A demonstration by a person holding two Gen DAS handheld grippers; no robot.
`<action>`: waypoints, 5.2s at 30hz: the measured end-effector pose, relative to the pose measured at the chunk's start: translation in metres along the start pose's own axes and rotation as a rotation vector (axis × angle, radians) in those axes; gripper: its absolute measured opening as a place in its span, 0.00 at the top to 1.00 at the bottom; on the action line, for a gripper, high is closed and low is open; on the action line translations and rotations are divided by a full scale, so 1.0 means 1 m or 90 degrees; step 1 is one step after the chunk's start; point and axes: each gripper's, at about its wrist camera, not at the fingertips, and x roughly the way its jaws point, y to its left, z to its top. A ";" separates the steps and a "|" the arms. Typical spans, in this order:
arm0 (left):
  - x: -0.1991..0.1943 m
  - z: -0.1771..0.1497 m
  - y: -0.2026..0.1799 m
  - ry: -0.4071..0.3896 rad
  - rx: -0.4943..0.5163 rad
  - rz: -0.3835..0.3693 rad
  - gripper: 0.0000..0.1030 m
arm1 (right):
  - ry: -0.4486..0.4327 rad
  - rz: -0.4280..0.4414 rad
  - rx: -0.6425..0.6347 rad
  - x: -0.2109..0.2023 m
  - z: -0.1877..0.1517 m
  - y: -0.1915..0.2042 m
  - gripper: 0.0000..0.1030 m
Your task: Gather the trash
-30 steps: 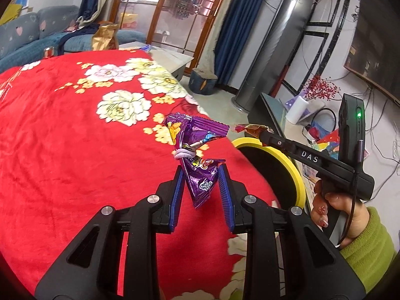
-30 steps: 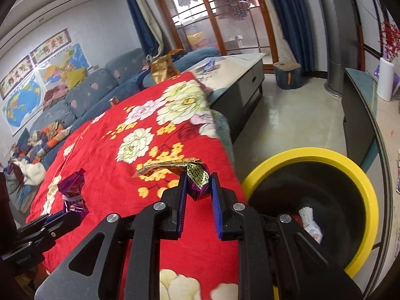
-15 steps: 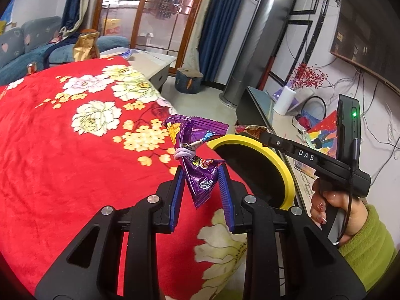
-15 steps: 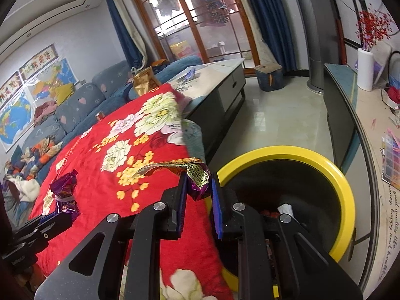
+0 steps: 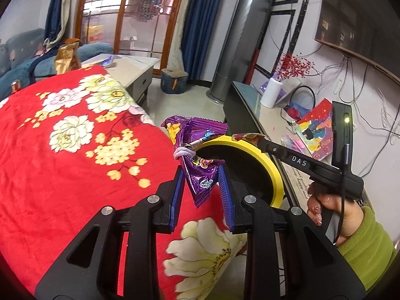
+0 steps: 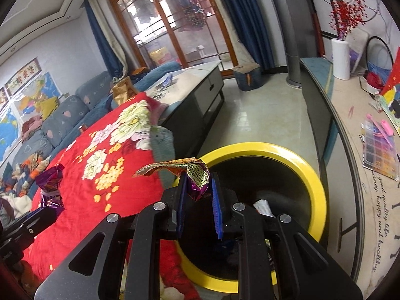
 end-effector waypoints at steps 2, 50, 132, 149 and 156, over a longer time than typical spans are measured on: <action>0.005 0.001 -0.006 0.003 0.008 -0.004 0.79 | 0.000 -0.006 0.006 -0.001 -0.001 -0.006 0.83; 0.085 0.011 -0.053 0.066 0.068 -0.055 0.26 | 0.036 -0.094 0.050 -0.003 -0.037 -0.066 0.43; -0.129 -0.069 0.076 -0.178 -0.031 0.176 0.11 | -0.300 -0.072 -0.197 -0.103 -0.111 0.156 0.06; -0.128 -0.070 0.077 -0.176 -0.033 0.175 0.11 | -0.297 -0.075 -0.191 -0.103 -0.111 0.154 0.06; -0.129 -0.069 0.076 -0.177 -0.032 0.176 0.11 | -0.297 -0.077 -0.190 -0.103 -0.112 0.154 0.06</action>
